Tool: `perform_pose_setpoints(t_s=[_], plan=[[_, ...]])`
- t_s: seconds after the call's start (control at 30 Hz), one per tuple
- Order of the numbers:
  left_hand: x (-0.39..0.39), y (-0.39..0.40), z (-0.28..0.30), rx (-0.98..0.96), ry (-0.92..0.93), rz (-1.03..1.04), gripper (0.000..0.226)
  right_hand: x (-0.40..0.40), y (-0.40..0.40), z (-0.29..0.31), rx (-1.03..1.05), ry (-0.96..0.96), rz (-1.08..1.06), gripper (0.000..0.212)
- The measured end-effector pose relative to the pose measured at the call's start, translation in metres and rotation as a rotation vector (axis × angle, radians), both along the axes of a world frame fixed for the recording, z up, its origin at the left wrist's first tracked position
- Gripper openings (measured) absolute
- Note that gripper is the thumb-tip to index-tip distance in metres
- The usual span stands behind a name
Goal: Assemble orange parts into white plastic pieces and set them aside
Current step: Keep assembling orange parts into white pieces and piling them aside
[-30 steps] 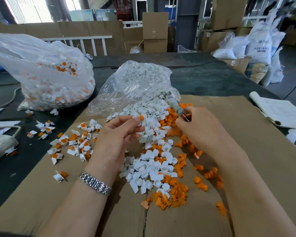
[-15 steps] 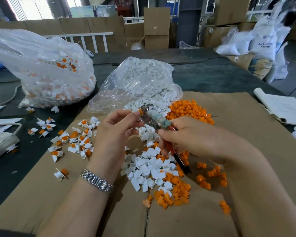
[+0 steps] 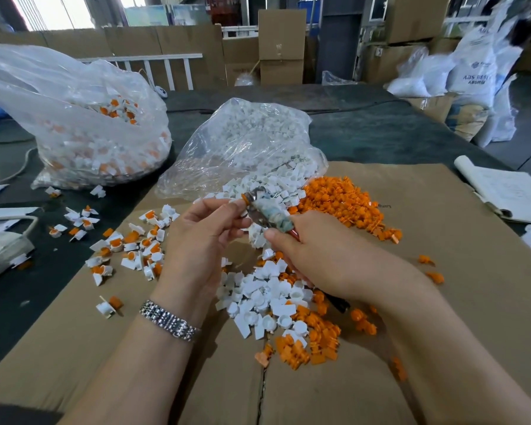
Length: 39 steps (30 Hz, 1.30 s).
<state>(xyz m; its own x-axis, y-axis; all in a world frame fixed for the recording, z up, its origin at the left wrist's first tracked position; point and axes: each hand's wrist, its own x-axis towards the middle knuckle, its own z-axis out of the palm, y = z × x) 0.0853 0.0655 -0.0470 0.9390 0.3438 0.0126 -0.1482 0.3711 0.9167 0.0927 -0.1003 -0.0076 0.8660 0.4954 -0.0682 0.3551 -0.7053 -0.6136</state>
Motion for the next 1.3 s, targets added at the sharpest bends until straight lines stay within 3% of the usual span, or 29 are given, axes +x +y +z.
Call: perform_pose_setpoints(t_s=[0.2,0.3,0.43,0.6,0.67,0.8,0.87,1.03,1.3], plan=[[0.000,0.000,-0.001,-0.003,0.010,0.014,0.004,0.005,-0.002,-0.004,0.019,-0.029,-0.016,0.042],[0.000,0.004,-0.002,0.079,-0.021,0.078,0.005,0.005,-0.009,0.000,0.162,0.133,0.014,0.042],[-0.002,0.019,-0.003,0.423,-0.008,0.351,0.008,0.013,-0.027,0.005,0.224,0.155,-0.084,0.047],[0.001,0.036,-0.004,0.924,0.047,0.647,0.014,0.035,-0.036,-0.008,0.059,-0.139,-0.293,0.046],[0.003,0.033,-0.007,1.067,0.060,0.553,0.022,0.042,-0.036,-0.017,-0.058,-0.154,-0.361,0.045],[0.002,0.014,-0.013,1.313,-0.011,0.078,0.021,0.049,-0.032,-0.030,-0.325,-0.251,-0.463,0.058],[0.002,0.007,-0.018,1.482,-0.024,-0.055,0.025,0.050,-0.031,-0.034,-0.402,-0.287,-0.482,0.064],[0.006,0.003,-0.024,1.566,-0.067,-0.023,0.020,0.055,-0.031,-0.043,-0.514,-0.289,-0.472,0.067],[0.008,0.001,-0.026,1.631,-0.146,0.124,0.011,0.055,-0.036,-0.046,-0.446,-0.224,-0.460,0.071]])
